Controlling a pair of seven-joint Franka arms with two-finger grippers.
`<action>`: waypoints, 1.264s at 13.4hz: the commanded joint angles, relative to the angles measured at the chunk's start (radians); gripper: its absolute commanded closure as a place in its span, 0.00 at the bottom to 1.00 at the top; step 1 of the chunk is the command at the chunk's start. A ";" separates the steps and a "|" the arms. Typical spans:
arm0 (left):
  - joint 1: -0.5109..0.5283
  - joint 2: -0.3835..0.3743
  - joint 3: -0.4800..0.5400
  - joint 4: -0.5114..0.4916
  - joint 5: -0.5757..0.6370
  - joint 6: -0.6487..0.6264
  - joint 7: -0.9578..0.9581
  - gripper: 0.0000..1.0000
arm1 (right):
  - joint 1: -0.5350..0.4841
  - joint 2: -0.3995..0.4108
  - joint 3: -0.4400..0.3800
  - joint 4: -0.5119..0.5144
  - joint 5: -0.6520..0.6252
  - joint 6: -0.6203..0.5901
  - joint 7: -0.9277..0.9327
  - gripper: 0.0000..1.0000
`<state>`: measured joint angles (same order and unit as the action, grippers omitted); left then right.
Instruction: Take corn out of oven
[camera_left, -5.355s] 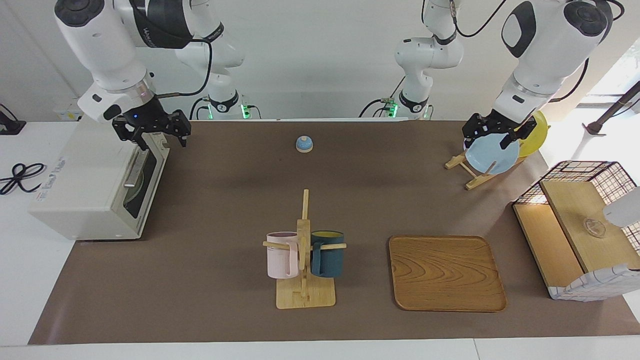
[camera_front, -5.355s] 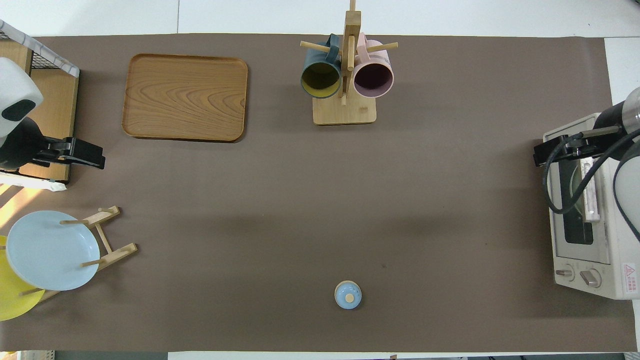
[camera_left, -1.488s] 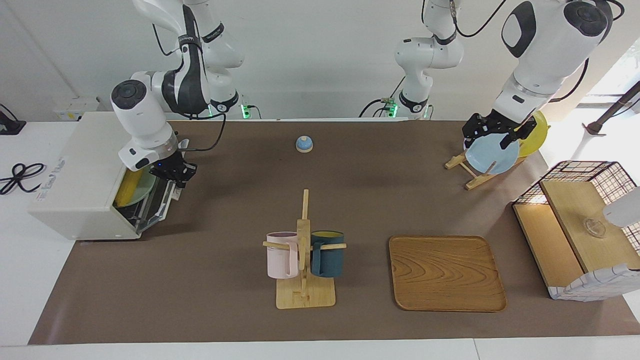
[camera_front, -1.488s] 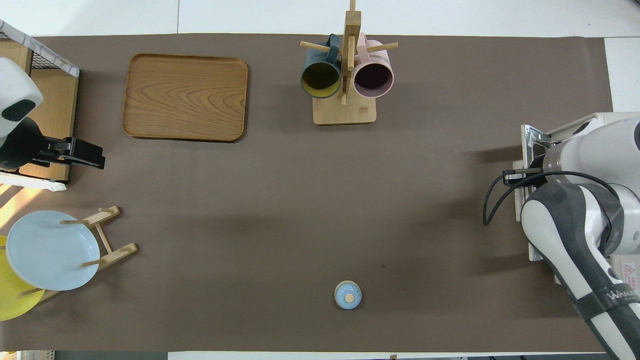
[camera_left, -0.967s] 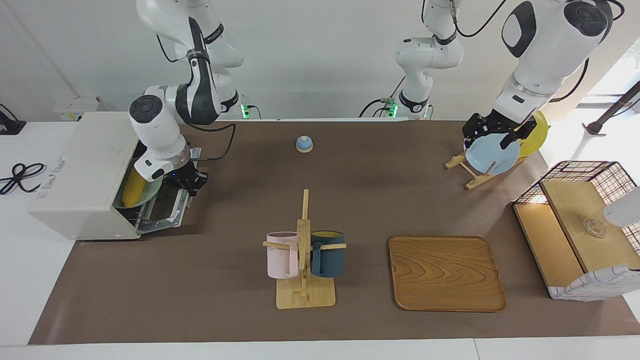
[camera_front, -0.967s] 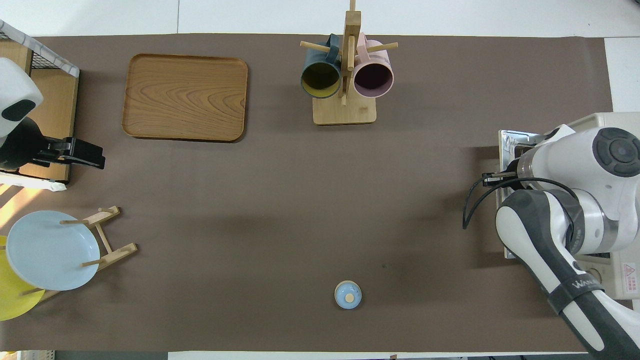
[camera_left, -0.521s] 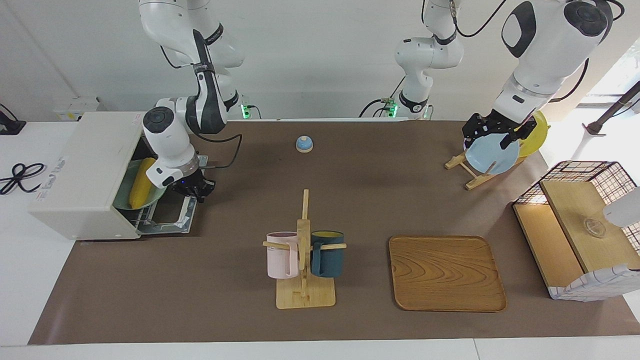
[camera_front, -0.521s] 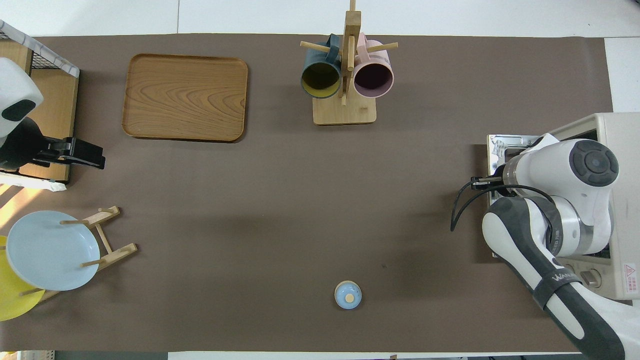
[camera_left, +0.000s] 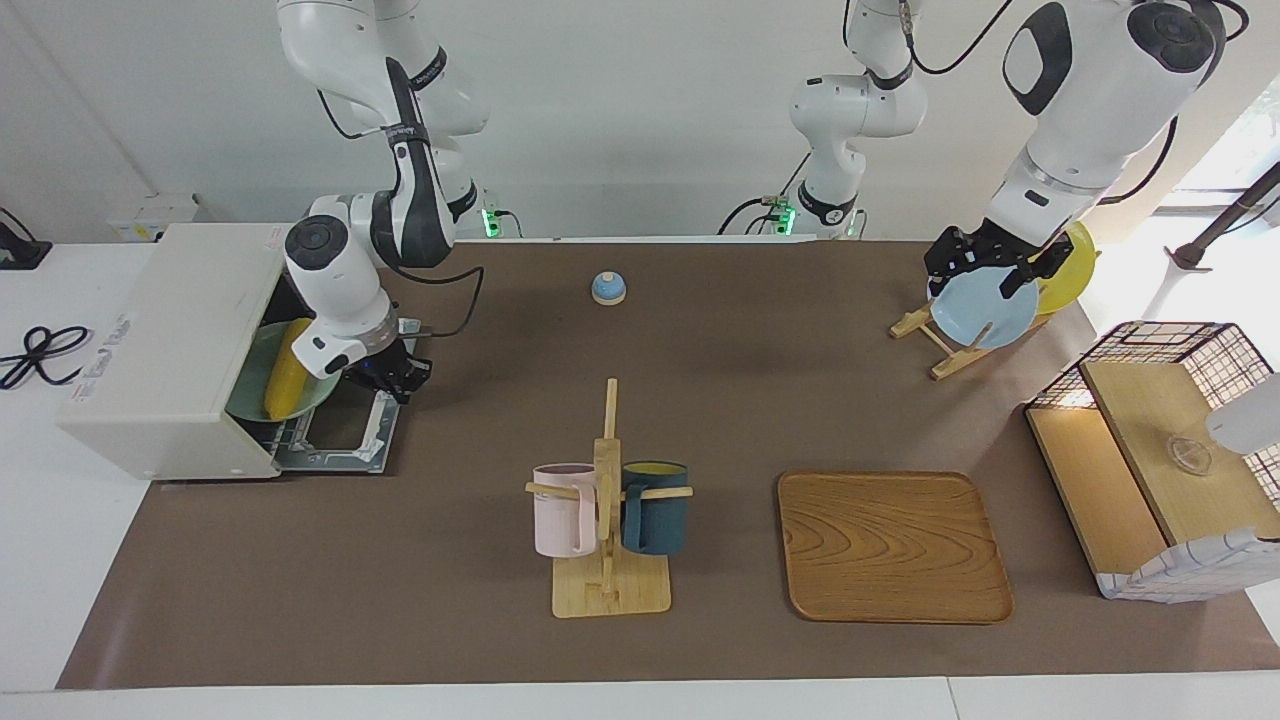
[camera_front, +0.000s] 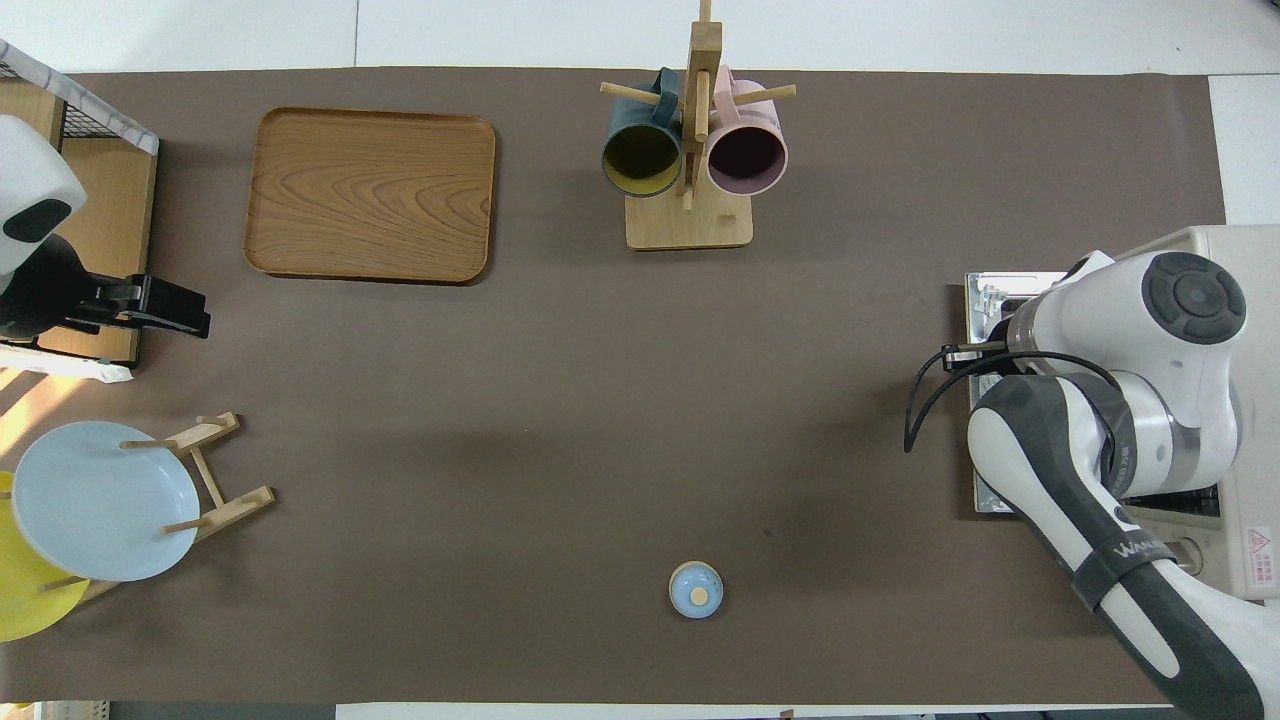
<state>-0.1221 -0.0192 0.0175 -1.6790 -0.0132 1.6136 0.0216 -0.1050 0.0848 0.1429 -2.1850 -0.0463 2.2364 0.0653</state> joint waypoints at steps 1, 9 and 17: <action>0.005 -0.016 -0.002 -0.015 0.016 0.011 0.005 0.00 | 0.013 -0.025 -0.009 0.105 -0.018 -0.151 0.018 0.47; 0.005 -0.016 -0.002 -0.015 0.015 0.011 0.005 0.00 | -0.131 -0.108 -0.019 0.018 -0.023 -0.195 -0.061 0.63; 0.005 -0.016 -0.002 -0.015 0.015 0.011 0.005 0.00 | -0.137 -0.126 -0.019 -0.067 -0.023 -0.097 -0.110 0.73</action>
<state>-0.1221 -0.0192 0.0175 -1.6790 -0.0132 1.6136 0.0216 -0.2293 -0.0077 0.1210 -2.2048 -0.0592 2.0982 0.0005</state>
